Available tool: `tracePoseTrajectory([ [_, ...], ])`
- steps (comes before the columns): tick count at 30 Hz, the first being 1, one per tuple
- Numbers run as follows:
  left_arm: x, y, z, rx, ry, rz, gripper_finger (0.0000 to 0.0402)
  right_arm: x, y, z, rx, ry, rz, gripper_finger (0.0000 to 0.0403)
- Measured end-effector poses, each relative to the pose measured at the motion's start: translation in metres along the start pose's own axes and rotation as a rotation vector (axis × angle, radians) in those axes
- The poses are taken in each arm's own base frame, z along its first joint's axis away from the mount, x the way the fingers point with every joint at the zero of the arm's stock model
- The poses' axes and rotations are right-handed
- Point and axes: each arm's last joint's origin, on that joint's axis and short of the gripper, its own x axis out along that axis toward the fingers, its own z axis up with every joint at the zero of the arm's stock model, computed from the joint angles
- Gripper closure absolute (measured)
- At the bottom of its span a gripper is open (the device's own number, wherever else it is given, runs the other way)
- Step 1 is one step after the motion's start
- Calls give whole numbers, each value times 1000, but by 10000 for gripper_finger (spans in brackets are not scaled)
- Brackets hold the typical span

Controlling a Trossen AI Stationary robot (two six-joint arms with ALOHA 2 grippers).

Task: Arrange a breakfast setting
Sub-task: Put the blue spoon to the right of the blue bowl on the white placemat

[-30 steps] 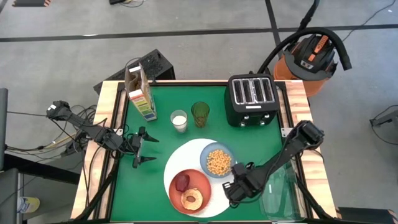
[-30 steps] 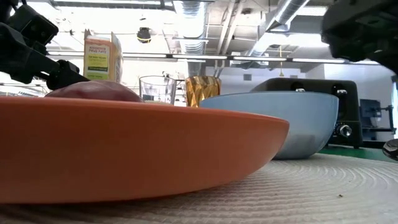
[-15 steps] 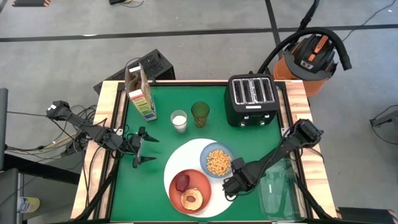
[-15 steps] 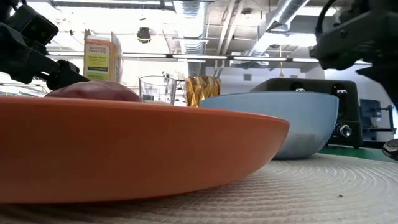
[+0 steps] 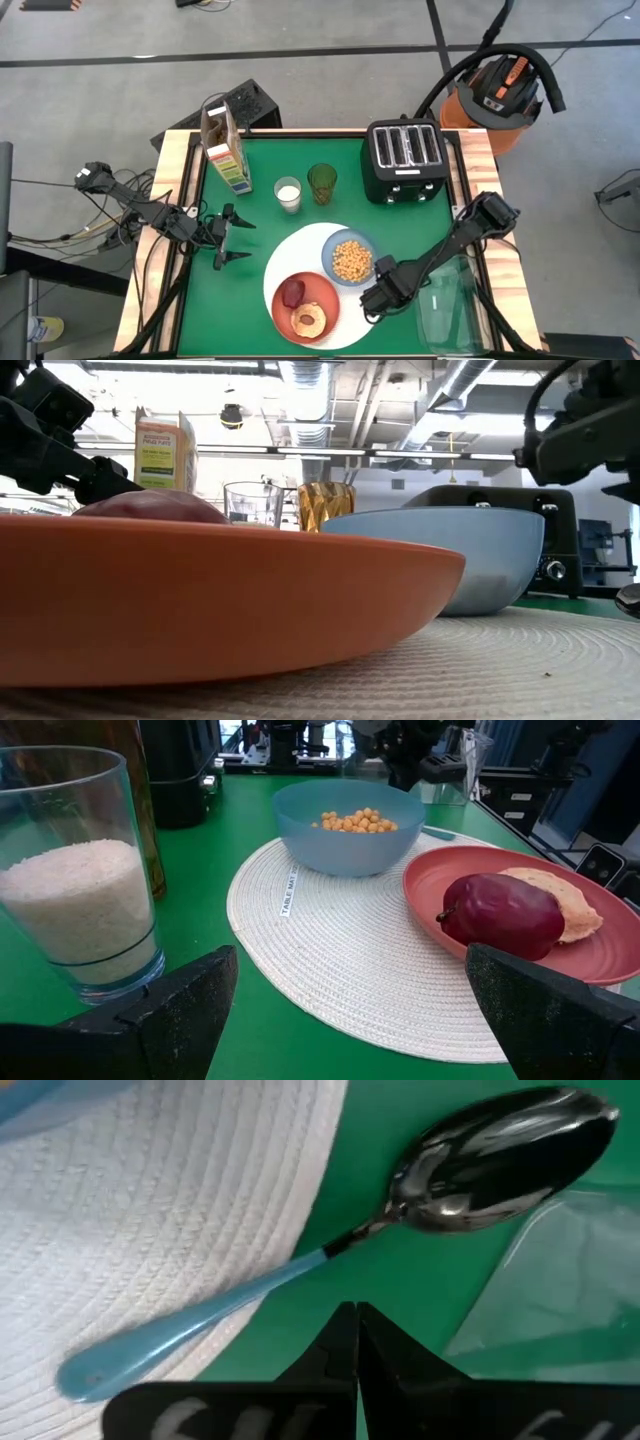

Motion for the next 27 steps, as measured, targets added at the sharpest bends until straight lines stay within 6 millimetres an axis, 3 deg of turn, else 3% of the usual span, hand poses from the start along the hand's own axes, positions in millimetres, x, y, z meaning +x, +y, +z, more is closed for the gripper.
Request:
tracePoseTrajectory([
  [15,0,0,0,0,0,0,23,1,2,0,-13,13,18,385],
  [19,0,0,0,0,0,0,23,11,7,3,-18,34,-8,385],
  [27,0,0,0,0,1,-4,23,13,14,7,-21,47,36,385],
])
